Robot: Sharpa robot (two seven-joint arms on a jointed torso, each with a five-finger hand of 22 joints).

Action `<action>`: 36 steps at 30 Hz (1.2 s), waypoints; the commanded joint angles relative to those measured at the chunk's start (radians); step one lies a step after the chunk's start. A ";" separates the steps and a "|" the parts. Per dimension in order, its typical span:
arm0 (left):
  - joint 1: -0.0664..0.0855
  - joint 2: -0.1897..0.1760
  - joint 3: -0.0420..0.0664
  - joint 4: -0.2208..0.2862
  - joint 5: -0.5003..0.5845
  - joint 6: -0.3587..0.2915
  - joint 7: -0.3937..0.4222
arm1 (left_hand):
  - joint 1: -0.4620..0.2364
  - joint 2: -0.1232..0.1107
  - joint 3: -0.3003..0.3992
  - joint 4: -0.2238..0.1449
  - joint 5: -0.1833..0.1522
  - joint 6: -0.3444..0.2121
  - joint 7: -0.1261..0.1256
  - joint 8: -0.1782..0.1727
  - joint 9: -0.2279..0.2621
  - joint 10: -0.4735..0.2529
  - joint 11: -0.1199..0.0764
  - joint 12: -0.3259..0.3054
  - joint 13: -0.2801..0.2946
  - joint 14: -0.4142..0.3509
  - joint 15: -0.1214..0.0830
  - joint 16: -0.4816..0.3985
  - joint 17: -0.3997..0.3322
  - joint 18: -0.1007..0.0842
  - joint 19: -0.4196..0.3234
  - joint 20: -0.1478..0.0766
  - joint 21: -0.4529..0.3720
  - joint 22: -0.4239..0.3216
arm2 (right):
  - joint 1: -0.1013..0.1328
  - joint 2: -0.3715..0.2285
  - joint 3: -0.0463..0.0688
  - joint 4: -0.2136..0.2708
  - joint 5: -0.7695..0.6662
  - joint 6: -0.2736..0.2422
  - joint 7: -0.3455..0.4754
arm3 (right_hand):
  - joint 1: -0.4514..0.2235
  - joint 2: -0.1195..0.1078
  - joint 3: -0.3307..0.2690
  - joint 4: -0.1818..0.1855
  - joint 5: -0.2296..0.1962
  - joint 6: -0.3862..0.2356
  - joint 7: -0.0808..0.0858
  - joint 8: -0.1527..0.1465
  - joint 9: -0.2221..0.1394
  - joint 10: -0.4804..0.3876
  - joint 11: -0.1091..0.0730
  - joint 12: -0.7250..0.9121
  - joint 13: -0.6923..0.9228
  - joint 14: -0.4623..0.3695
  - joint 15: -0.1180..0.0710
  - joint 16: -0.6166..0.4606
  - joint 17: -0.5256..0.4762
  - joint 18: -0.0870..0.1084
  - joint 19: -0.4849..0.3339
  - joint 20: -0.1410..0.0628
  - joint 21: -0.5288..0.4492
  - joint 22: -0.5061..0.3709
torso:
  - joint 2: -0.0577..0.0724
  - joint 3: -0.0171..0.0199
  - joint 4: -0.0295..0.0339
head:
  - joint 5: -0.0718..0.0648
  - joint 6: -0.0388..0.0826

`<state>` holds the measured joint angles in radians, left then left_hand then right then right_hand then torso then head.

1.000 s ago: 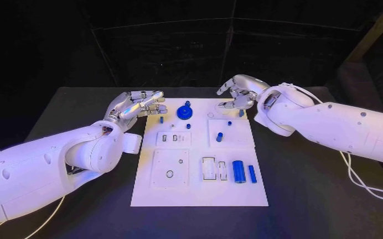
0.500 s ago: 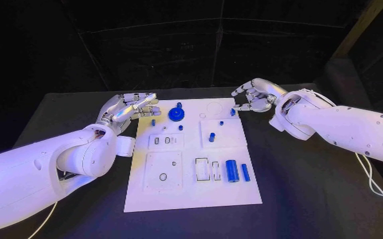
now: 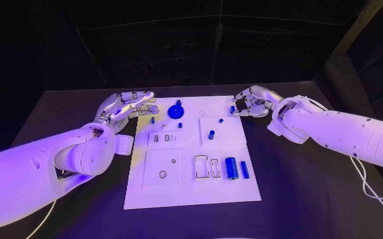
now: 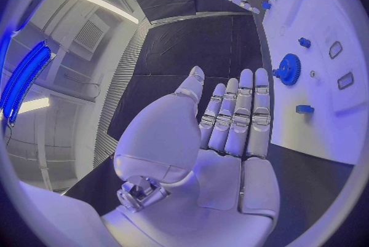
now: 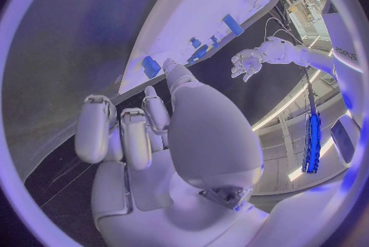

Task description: Assemble the parts on the task board

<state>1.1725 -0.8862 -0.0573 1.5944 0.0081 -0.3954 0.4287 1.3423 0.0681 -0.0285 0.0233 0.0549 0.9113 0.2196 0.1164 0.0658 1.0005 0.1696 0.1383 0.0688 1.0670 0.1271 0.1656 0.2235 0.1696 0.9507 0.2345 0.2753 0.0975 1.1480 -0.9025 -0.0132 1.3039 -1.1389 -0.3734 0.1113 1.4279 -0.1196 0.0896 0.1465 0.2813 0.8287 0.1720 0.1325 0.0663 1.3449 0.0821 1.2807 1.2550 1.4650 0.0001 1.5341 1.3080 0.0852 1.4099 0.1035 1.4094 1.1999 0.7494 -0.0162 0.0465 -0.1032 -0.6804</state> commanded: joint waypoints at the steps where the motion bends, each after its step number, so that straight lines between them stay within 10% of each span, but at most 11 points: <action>1: 0.001 0.002 0.000 0.000 -0.005 0.013 0.005 | 0.009 0.002 0.002 -0.006 0.003 0.003 0.000 -0.005 -0.001 0.003 0.003 -0.005 -0.002 0.005 0.001 -0.006 0.001 0.012 0.007 0.001 -0.005 -0.002 | 0.000 0.005 0.001 -0.011 0.001 0.011 0.006 | 0.009 0.000 -0.004 -0.004 -0.005 -0.003 0.001 0.000 0.001 -0.004 0.001 -0.003 0.001 0.089 0.004 0.005 0.188 -0.013 -0.001 0.004 0.006 0.001 | -0.001 -0.0013 -0.0005 | -0.004 -0.002; 36: 0.001 0.005 -0.003 -0.004 -0.005 0.013 0.003 | 0.010 0.004 0.002 -0.008 0.003 0.004 -0.001 -0.006 -0.001 0.004 0.002 -0.006 -0.001 0.005 0.001 -0.008 0.003 0.012 0.007 0.002 -0.006 -0.002 | -0.002 0.044 0.001 -0.046 -0.020 0.044 -0.036 | 0.018 0.061 0.008 -0.019 -0.005 0.096 -0.017 0.056 0.012 0.029 -0.015 0.037 0.040 0.090 -0.008 0.007 0.193 -0.013 0.001 -0.005 0.009 0.005 | -0.001 -0.0009 -0.0001 | -0.005 -0.011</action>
<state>1.1723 -0.8821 -0.0605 1.5896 0.0081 -0.3937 0.4273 1.3423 0.0681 -0.0257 0.0206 0.0549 0.9113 0.2196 0.1164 0.0658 1.0006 0.1697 0.1383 0.0688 1.0670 0.1271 0.1617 0.2249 0.1696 0.9507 0.2345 0.2753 0.0962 1.1452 -0.8594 -0.0128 1.2574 -1.1516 -0.3385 0.0792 1.4446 -0.0679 0.0969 0.1338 0.2814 0.9181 0.1539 0.1820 0.0767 1.3668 0.0679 1.3128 1.2939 1.4650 0.0001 1.5340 1.3077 0.0851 1.4099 0.1035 1.4132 1.2041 0.7477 -0.0173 0.0465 -0.1082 -0.6914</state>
